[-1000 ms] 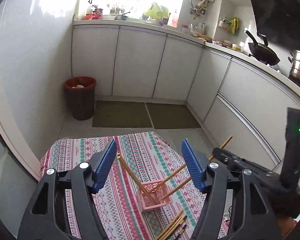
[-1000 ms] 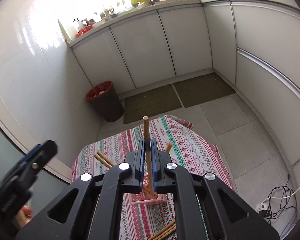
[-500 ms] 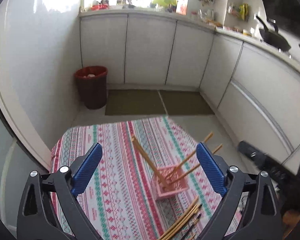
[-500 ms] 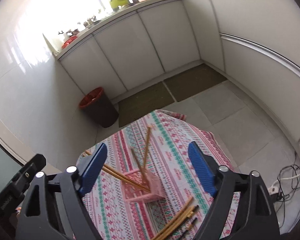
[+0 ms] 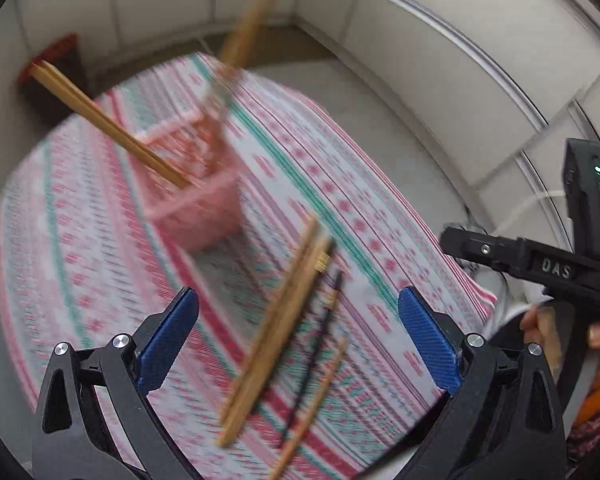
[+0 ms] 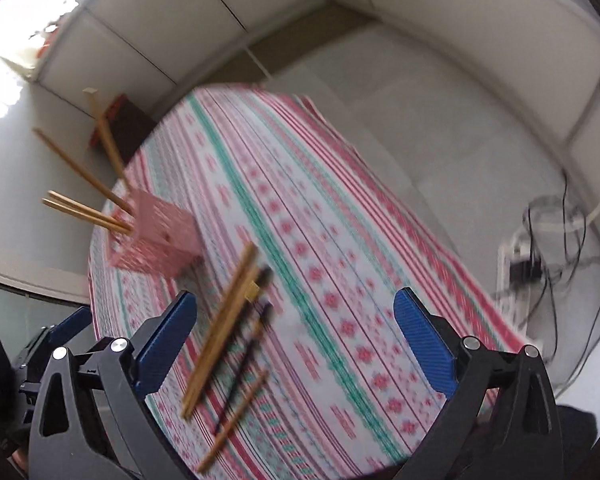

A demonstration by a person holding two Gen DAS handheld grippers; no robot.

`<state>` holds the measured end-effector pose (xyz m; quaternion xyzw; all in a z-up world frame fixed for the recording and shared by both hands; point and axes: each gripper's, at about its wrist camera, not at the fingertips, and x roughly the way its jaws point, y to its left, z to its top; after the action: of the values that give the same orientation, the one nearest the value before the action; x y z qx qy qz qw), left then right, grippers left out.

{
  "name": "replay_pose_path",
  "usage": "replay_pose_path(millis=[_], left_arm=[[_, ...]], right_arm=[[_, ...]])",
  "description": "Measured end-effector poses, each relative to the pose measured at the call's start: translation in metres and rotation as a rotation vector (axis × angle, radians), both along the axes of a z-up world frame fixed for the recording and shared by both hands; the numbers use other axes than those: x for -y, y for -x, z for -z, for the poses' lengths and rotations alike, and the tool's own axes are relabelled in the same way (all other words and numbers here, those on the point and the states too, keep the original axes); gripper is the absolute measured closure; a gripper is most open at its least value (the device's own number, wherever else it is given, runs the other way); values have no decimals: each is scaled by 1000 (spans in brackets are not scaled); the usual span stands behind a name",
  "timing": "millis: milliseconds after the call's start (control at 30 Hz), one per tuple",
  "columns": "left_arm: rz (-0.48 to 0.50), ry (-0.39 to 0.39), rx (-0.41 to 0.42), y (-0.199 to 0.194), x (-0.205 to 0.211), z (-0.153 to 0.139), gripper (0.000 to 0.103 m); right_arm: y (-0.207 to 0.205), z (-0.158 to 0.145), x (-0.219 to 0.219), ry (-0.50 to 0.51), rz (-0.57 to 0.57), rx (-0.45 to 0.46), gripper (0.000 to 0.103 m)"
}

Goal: Organize utensils
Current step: 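Grasp a black chopstick with the left tool while the right tool grasps a bamboo one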

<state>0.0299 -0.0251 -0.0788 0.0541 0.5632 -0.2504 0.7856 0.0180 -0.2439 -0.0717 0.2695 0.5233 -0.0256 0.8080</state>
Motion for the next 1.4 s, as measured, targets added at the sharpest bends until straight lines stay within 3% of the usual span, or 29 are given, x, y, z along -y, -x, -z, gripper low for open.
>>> replay_pose_path(millis=[167,233,367,433,500,633,667,767,867,900,1033,1200,1300,1400], left_arm=[[95,-72,-110,7,40,42,7],[100,-90,-128,3,50,50,8],[89,-91,-193,-6,61,64,16],[106,-89,-221,-8,66,71,29],[105,-117,-222,-8,69,78,33],[111,-184,-241,-7,75,95,56],[114,-194,-243,-7,76,99,57],[123,-213,-204,-7,79,100,68],[109,-257,-158,-8,78,101,92],[106,-257,-147,-9,77,101,95],[115,-237,-103,-13,61,90,97],[104,-149,-6,-3,28,30,97],[76,-89,61,4,4,-7,97],[45,-76,120,15,-11,-26,97]], right_arm=[[23,38,37,-8,105,-92,7],[26,39,45,-73,114,-81,7],[32,37,53,-32,148,-69,7],[34,39,58,-56,166,-74,7],[35,40,63,-79,186,-80,7],[33,43,64,-96,186,-90,7],[33,43,63,-91,180,-91,7],[32,41,59,-69,166,-88,7],[32,41,58,-59,163,-86,7],[31,41,57,-50,163,-87,7],[28,41,49,-2,138,-103,7],[23,40,18,48,54,-108,7],[23,52,-17,36,-25,-163,8],[30,68,-55,31,-96,-237,19]])
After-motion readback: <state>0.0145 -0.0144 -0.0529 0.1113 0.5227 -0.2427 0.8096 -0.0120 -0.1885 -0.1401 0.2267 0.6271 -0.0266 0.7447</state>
